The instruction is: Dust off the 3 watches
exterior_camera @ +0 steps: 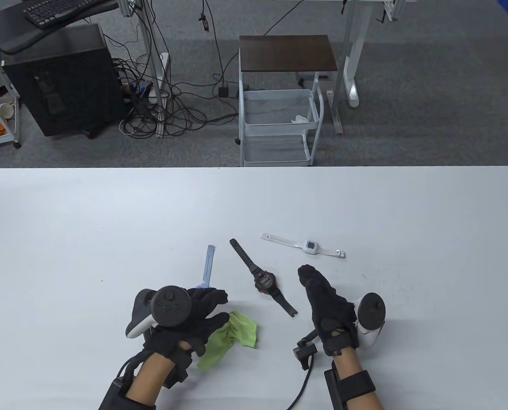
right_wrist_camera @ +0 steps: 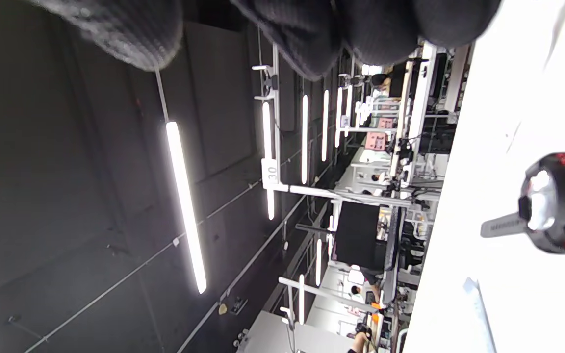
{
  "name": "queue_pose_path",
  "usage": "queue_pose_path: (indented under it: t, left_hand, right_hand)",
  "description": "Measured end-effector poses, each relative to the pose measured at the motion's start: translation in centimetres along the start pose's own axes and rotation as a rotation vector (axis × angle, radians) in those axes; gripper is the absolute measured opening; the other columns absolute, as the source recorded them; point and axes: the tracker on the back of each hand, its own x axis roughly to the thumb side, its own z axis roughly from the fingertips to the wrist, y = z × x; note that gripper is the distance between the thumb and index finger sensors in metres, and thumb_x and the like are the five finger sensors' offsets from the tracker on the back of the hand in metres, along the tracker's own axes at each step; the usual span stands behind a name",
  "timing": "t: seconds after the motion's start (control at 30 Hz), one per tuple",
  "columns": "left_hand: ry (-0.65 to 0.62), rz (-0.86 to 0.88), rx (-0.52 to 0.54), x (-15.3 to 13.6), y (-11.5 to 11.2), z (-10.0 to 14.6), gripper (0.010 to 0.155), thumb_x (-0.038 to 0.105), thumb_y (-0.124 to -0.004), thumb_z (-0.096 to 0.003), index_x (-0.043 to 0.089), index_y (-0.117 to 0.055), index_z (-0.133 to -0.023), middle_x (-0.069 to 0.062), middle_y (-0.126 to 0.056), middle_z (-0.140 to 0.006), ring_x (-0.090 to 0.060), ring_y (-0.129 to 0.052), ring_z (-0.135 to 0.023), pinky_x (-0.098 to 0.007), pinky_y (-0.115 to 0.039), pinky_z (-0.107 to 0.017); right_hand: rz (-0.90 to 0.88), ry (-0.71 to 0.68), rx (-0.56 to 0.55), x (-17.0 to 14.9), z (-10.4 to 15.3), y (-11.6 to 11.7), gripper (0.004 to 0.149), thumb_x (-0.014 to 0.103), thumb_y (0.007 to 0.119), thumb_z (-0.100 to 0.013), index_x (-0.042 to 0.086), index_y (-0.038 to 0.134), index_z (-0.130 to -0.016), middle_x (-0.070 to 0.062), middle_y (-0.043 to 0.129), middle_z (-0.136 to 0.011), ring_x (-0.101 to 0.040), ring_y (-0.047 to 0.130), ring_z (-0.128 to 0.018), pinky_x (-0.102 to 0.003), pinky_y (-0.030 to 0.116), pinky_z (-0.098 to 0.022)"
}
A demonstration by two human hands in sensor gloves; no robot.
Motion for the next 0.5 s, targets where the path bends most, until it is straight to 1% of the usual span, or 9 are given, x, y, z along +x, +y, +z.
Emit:
queue_pose_path:
  t: [0.07, 0.13, 0.23, 0.3, 0.33, 0.37, 0.43, 0.5]
  left_hand:
    - [-0.019, -0.096, -0.014, 0.8, -0.7, -0.4, 0.065, 0.058, -0.073, -0.0574, 0.031, -0.050, -0.112, -0.003, -0.046, -0.118, -0.036, -0.053, -0.111, -0.073, -0.033, -0.075]
    - [-0.050, -0.195, -0.046, 1.8, -1.5, -1.0, 0.067, 0.058, -0.073, -0.0572, 0.036, -0.045, -0.114, -0.002, -0.037, -0.121, -0.036, -0.042, -0.114, -0.074, -0.028, -0.075]
    - [-0.062, -0.303, -0.079, 2.9, -2.5, -2.0, 0.071, 0.059, -0.071, -0.0574, 0.038, -0.037, -0.116, 0.000, -0.023, -0.124, -0.037, -0.024, -0.118, -0.075, -0.019, -0.073]
    - [-0.049, -0.322, -0.118, 3.1, -3.3, -3.0, 0.076, 0.062, -0.066, -0.0578, 0.038, -0.026, -0.117, 0.001, -0.010, -0.124, -0.038, -0.007, -0.117, -0.076, -0.011, -0.071]
    - [-0.040, -0.301, -0.138, 3.0, -3.5, -3.4, 0.079, 0.064, -0.064, -0.0575, 0.038, -0.020, -0.118, 0.000, -0.001, -0.123, -0.038, 0.003, -0.115, -0.076, -0.005, -0.068]
    - [-0.036, -0.266, -0.151, 2.9, -3.8, -3.7, 0.079, 0.065, -0.063, -0.0574, 0.039, -0.019, -0.118, 0.000, 0.003, -0.122, -0.038, 0.008, -0.113, -0.075, -0.001, -0.066]
    - [-0.036, -0.241, -0.149, 2.7, -4.0, -4.0, 0.079, 0.063, -0.065, -0.0576, 0.039, -0.021, -0.118, 0.000, 0.002, -0.122, -0.037, 0.010, -0.112, -0.075, 0.000, -0.066]
    - [-0.008, -0.278, -0.177, 2.6, -4.0, -4.1, 0.074, 0.060, -0.067, -0.0582, 0.039, -0.030, -0.118, 0.000, -0.005, -0.124, -0.038, 0.008, -0.113, -0.075, 0.000, -0.065]
  right_hand:
    - [0.011, -0.001, 0.005, 0.1, 0.1, 0.0, 0.078, 0.063, 0.066, -0.049, 0.003, 0.063, -0.098, -0.034, 0.059, -0.100, -0.063, 0.058, -0.082, -0.083, 0.027, -0.049]
    - [0.016, 0.000, -0.006, 0.0, 0.1, -0.1, 0.078, 0.063, 0.066, -0.049, 0.003, 0.063, -0.098, -0.034, 0.059, -0.099, -0.063, 0.058, -0.082, -0.083, 0.027, -0.049]
    - [0.015, 0.009, -0.013, -0.3, 0.1, -0.1, 0.078, 0.063, 0.066, -0.049, 0.002, 0.063, -0.098, -0.035, 0.059, -0.099, -0.063, 0.058, -0.082, -0.083, 0.026, -0.049]
    - [0.016, 0.014, -0.018, -0.4, 0.1, -0.1, 0.078, 0.062, 0.066, -0.049, 0.002, 0.063, -0.098, -0.035, 0.060, -0.099, -0.063, 0.058, -0.082, -0.083, 0.026, -0.048]
    - [0.016, 0.016, -0.018, -0.5, 0.2, -0.1, 0.078, 0.062, 0.066, -0.049, 0.002, 0.064, -0.098, -0.035, 0.060, -0.099, -0.063, 0.058, -0.082, -0.083, 0.026, -0.048]
    - [0.016, 0.018, -0.018, -0.5, 0.2, -0.1, 0.078, 0.062, 0.066, -0.049, 0.002, 0.063, -0.098, -0.035, 0.060, -0.099, -0.063, 0.058, -0.082, -0.083, 0.026, -0.048]
    - [0.024, 0.017, -0.016, -0.4, 0.3, -0.1, 0.078, 0.062, 0.066, -0.049, 0.002, 0.064, -0.098, -0.035, 0.060, -0.099, -0.064, 0.059, -0.081, -0.083, 0.026, -0.048]
    - [0.032, 0.017, -0.012, -0.5, 0.3, -0.1, 0.078, 0.062, 0.066, -0.049, 0.002, 0.064, -0.098, -0.035, 0.060, -0.099, -0.064, 0.058, -0.081, -0.083, 0.026, -0.048]
